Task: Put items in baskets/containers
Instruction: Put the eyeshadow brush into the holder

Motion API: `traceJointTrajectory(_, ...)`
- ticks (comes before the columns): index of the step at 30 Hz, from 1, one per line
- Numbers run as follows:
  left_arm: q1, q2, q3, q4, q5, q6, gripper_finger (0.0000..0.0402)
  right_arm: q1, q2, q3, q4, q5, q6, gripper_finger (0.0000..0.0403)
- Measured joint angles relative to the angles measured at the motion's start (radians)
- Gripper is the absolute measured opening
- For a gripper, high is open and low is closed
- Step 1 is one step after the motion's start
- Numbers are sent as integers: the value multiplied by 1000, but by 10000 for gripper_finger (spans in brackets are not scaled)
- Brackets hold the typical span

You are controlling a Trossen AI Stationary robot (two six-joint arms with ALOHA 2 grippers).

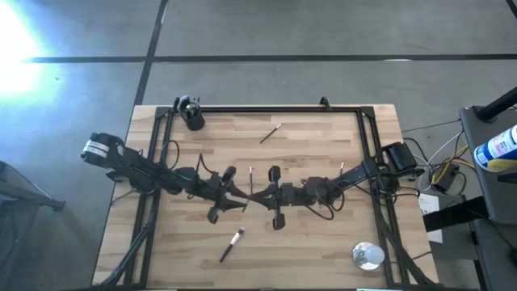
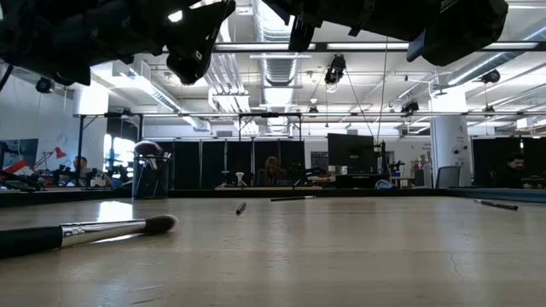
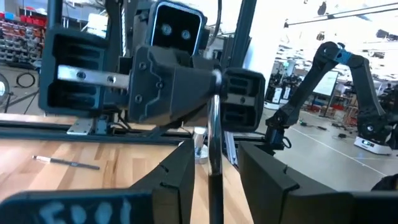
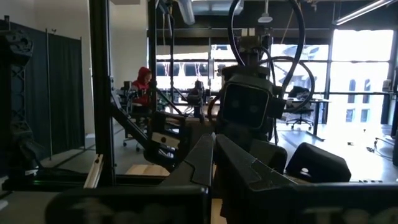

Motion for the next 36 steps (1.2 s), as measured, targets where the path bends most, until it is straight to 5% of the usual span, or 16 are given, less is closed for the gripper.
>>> traceJointTrajectory(9, 2, 1, 77, -130, -8, 13, 100, 0, 0, 0, -12, 0, -1, 8)
traceJointTrajectory(16, 2, 0, 75, -138, -62, 29, 15, 0, 0, 0, -43, 6, 11, 14)
traceJointTrajectory(28, 19, -112, 58, -378, -208, 58, 14, 8, -21, -31, -68, 108, -30, 113)
traceJointTrajectory(36, 109, -282, -57, -426, -337, 71, 14, 7, -91, -97, -155, 111, -33, 67)
